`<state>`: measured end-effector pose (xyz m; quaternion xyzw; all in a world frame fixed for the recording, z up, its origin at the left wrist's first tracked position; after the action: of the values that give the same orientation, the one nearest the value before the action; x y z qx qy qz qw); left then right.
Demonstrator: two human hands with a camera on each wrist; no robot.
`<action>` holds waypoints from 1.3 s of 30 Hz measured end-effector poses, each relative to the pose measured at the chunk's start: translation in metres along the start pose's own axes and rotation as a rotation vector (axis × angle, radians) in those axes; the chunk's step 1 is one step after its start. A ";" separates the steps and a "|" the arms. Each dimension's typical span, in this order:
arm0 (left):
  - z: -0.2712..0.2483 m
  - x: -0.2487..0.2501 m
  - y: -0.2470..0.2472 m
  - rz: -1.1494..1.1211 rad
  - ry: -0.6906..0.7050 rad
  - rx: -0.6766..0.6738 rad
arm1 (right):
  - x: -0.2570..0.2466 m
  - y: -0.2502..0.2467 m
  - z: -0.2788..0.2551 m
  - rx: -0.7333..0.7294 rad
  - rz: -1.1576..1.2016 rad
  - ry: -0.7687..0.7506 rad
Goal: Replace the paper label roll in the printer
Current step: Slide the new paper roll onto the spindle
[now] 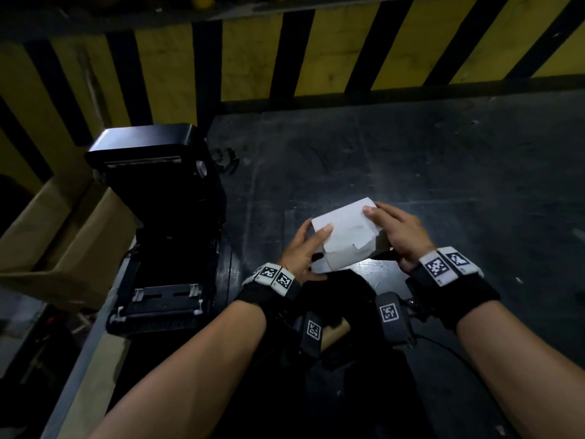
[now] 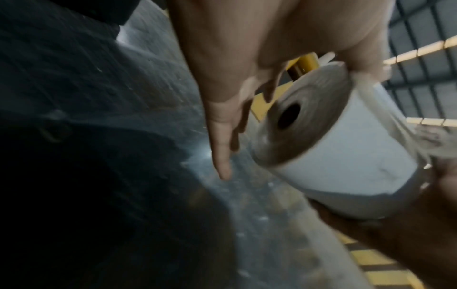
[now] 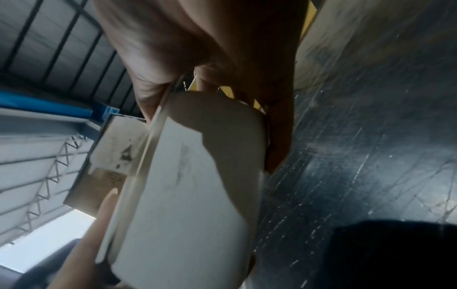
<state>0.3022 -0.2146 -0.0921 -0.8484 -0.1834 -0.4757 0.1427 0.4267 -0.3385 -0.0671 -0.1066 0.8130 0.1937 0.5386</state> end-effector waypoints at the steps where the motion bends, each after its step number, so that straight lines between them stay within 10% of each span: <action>1: -0.003 0.006 0.002 -0.039 0.023 -0.017 | -0.004 0.000 -0.004 -0.033 0.037 0.025; 6: -0.018 0.026 0.003 -0.070 0.067 0.017 | -0.015 -0.005 -0.022 -0.087 -0.145 0.036; 11: -0.023 0.028 -0.006 0.028 0.048 0.070 | -0.047 -0.010 -0.064 -0.173 -0.703 -0.706; 18: -0.032 0.023 -0.010 0.116 -0.005 0.132 | -0.019 0.002 -0.069 -0.380 -0.861 -0.855; 25: -0.028 0.011 -0.018 0.232 -0.031 0.182 | -0.007 -0.023 -0.038 -0.193 -0.422 -0.591; 39: -0.012 -0.002 -0.019 0.475 0.009 0.274 | 0.074 -0.101 -0.002 -0.307 -1.189 -0.170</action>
<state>0.2833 -0.2029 -0.0864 -0.8383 -0.0412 -0.4035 0.3643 0.4343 -0.4280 -0.1550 -0.6019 0.5314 -0.0171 0.5958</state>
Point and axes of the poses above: each hand's wrist, its own z-axis towards the middle knuckle, its own y-axis out of the palm, x = y × z, the point moved 3 cm from there along z, towards the middle knuckle, and after that the axes turned 14 degrees about z, right-handed, at the moved point
